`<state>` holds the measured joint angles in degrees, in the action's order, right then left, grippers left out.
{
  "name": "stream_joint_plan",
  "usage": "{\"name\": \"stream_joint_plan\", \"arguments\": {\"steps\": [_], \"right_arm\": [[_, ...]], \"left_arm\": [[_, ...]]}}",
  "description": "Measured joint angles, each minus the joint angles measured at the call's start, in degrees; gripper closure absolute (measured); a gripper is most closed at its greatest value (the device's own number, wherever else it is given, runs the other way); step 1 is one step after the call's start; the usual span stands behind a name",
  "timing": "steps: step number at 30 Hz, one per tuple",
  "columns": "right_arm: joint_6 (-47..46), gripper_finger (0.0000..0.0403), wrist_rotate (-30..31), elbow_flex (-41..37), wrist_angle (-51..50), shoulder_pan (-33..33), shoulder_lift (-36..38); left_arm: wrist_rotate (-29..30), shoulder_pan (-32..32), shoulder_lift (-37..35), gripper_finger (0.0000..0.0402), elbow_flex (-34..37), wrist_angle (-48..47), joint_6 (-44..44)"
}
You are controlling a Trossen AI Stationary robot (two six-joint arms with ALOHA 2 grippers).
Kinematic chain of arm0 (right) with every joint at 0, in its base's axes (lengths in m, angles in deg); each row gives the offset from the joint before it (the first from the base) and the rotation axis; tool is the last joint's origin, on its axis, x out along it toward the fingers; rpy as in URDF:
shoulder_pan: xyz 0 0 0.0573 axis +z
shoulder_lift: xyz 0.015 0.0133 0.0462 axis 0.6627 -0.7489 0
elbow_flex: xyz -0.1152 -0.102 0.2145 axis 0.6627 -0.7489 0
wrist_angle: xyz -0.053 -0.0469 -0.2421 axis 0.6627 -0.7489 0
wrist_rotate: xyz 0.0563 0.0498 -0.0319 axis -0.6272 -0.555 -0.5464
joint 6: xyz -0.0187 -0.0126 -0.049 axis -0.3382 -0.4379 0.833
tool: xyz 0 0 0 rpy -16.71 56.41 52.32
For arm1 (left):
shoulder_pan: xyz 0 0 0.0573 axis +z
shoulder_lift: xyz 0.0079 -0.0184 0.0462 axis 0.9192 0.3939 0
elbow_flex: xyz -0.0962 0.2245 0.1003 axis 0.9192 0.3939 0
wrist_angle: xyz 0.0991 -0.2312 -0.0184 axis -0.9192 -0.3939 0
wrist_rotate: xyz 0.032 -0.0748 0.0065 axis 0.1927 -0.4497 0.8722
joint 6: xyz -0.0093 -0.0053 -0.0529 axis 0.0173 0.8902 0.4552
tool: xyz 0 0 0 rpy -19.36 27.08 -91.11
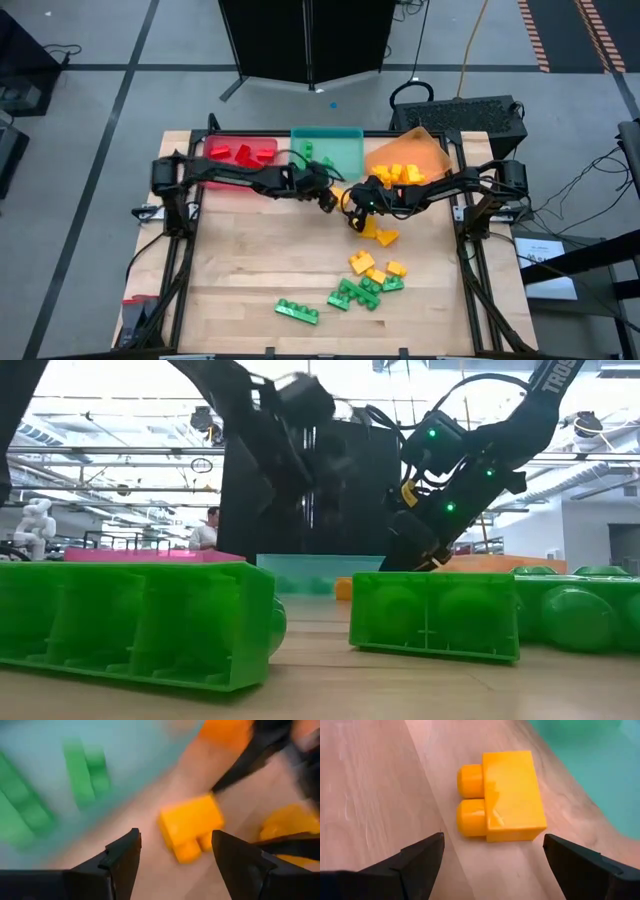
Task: Sort blocks
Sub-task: Put the yellow game piece into the orange bin
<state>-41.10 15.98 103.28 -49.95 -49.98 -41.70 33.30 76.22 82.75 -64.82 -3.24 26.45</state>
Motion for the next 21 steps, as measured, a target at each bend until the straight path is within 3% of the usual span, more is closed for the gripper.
{"name": "stream_joint_plan", "arguments": {"steps": [4, 8, 13, 21], "right_arm": [[-0.1, 0.0066, -0.6, 0.0, 0.1, 0.0, 0.0], [-1.6, 0.0066, -5.8, 0.0, -0.3, 0.0, 0.0], [-2.2, 0.0066, -14.1, -0.1, -3.0, 0.4, 3.2], [0.8, 0.0066, -14.4, 0.0, -12.0, 1.1, 17.0]], "left_arm": [[0.9, -0.8, -3.2, 0.0156, 0.0, 1.6, -22.2], [-0.6, -2.2, -2.1, 0.0156, 0.7, 3.6, -41.4], [-4.3, -1.6, 2.8, 0.0156, 2.0, 5.8, -48.4], [-8.4, -0.4, 6.0, 0.0156, 1.2, 16.0, -54.3]]}}
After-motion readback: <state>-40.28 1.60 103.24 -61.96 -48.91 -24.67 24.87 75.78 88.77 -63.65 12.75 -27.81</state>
